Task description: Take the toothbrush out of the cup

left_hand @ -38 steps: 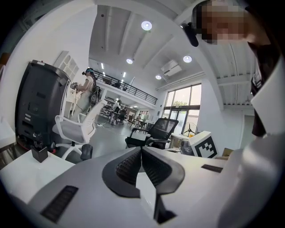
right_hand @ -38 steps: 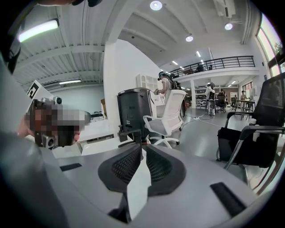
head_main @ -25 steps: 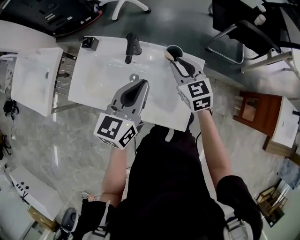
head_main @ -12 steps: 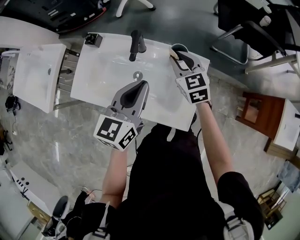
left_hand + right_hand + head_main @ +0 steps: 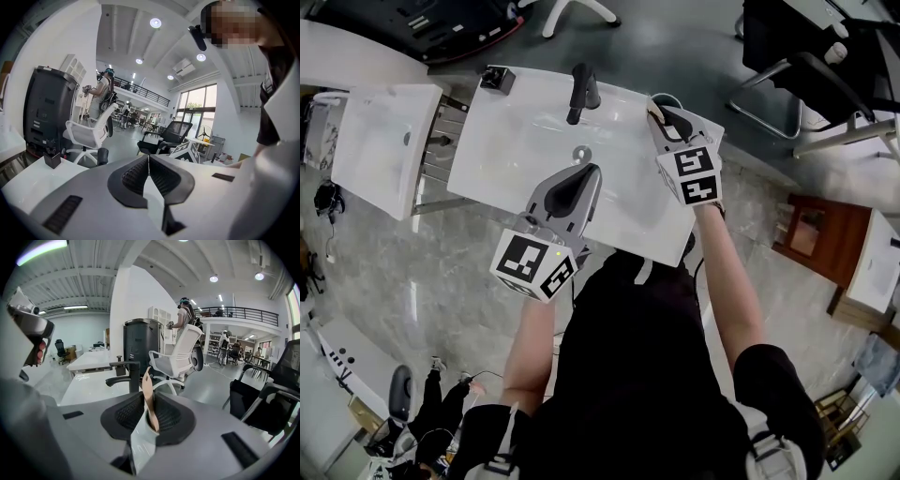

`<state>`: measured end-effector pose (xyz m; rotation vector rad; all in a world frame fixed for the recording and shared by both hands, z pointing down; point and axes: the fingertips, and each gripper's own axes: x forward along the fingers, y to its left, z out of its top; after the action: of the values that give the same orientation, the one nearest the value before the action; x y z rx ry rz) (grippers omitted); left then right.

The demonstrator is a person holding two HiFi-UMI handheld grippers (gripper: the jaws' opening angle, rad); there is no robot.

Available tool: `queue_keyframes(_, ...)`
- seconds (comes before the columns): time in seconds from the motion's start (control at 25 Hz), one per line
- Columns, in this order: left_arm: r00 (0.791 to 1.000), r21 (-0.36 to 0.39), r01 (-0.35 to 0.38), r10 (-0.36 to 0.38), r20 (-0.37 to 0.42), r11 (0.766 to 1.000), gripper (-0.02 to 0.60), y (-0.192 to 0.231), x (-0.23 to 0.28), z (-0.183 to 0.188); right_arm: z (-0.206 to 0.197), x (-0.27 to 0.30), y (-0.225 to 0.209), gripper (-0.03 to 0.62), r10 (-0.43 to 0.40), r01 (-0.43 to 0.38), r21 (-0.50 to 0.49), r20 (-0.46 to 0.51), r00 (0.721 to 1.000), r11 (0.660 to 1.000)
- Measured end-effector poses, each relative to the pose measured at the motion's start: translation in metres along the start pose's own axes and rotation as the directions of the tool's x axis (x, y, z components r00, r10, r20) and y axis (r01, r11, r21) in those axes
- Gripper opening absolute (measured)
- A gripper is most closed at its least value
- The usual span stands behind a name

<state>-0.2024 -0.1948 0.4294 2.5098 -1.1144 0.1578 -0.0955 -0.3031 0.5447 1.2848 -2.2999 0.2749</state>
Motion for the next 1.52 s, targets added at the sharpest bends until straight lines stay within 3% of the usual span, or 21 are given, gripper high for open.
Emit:
queue_keyframes(0.32, 1.0, 0.028, -0.007, 0.007, 0.023, 1.0, 0.021, -0.007, -0.002, 0.013, 0.007, -0.013, -0.017, 0.064, -0.012, 0.011, 0.021, 0.023, 1.0, 1.0)
queue_keyframes(0.96, 0.994, 0.048, -0.016, 0.01, 0.111, 0.999, 0.021, -0.038, -0.019, 0.031, 0.059, -0.065, -0.036, 0.063, -0.015, 0.006, 0.058, 0.144, 0.989, 0.998)
queue_keyframes(1.32, 0.988, 0.048, -0.008, 0.0, 0.156, 0.999, 0.021, -0.06, -0.016, 0.038, 0.096, -0.118, -0.045, 0.063, -0.003, -0.012, 0.061, 0.246, 0.969, 0.998)
queue_keyframes(1.52, 0.985, 0.049, -0.014, 0.005, 0.173, 0.999, 0.021, -0.075, -0.01, 0.041, 0.11, -0.153, -0.052, 0.061, 0.016, -0.06, 0.126, 0.327, 0.945, 0.99)
